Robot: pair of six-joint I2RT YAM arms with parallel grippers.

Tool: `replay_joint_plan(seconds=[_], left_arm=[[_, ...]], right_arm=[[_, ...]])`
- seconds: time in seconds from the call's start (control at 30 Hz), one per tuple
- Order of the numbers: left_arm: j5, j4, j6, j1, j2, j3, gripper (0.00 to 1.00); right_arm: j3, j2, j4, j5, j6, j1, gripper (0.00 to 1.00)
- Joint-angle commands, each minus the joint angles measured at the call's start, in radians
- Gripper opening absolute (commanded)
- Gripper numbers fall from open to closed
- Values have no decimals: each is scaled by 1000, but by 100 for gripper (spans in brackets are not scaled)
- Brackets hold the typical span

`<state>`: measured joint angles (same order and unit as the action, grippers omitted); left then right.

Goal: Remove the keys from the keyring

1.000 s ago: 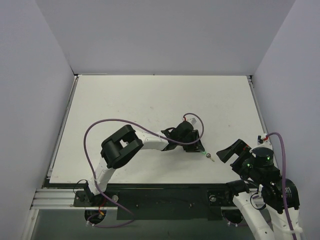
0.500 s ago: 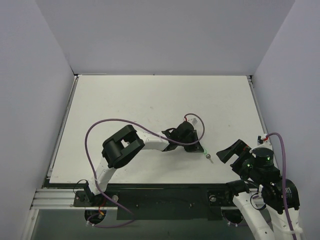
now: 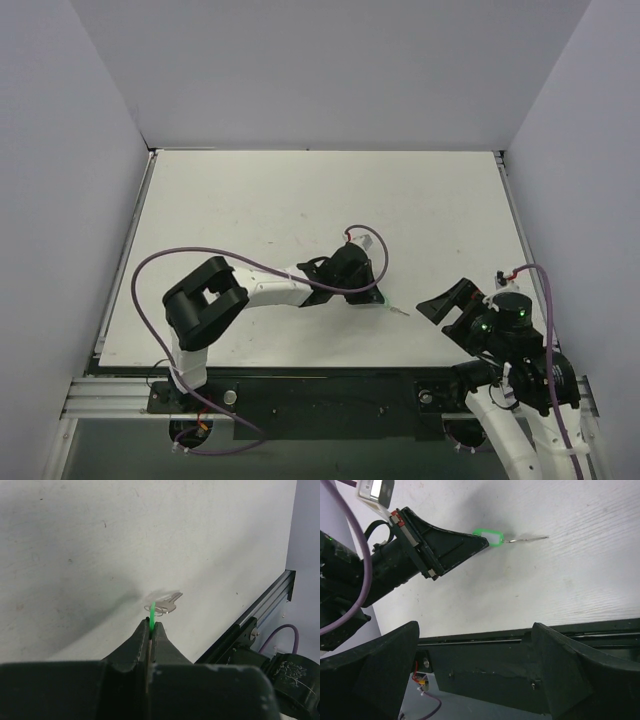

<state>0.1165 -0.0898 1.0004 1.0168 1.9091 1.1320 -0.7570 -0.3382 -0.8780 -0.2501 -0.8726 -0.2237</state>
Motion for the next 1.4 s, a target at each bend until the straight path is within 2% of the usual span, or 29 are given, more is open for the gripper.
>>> replay_joint_plan(seconds=[0.0, 0.13, 0.23, 0.5, 0.57, 0.8, 0.87, 0.9, 0.97, 1.03, 1.1, 1.17, 1.27, 1.37], left_arm=[[-55, 47, -40, -6, -113, -34, 0], [-95, 87, -54, -6, -180, -47, 0], [-107, 172, -57, -6, -222, -55, 0], [-161, 309, -10, -6, -355, -52, 0], [-176, 363, 17, -6, -392, -37, 0], [-218, 532, 109, -7, -522, 41, 0], [-219, 547, 127, -7, -559, 57, 0], [-224, 555, 133, -7, -580, 63, 0], [-233, 584, 150, -7, -607, 81, 0], [-241, 611, 161, -7, -630, 100, 0], [-247, 643, 167, -7, -648, 118, 0], [-253, 660, 173, -7, -666, 135, 0], [-253, 673, 181, -7, -686, 150, 0], [-252, 691, 188, -7, -702, 182, 0]], right_arm=[[62, 18, 152, -110, -48, -5, 89], [76, -31, 208, -172, -48, -5, 81], [53, -83, 221, -195, -26, -5, 84], [-10, -139, 295, -250, 9, -6, 83], [-22, -137, 333, -256, 15, -11, 81], [-8, -62, 505, -158, 17, -26, 82], [-59, -64, 431, -30, 49, -26, 84], [-89, -91, 337, 77, 40, -26, 81], [-172, -155, 183, 197, 21, -26, 82], [-252, -218, 54, 283, 1, -26, 83], [-289, -226, 4, 310, -6, -28, 84], [-253, -170, 52, 278, -6, -28, 88], [-180, -49, 292, 67, 23, -28, 90], [-131, -47, 456, -104, 14, -28, 91]])
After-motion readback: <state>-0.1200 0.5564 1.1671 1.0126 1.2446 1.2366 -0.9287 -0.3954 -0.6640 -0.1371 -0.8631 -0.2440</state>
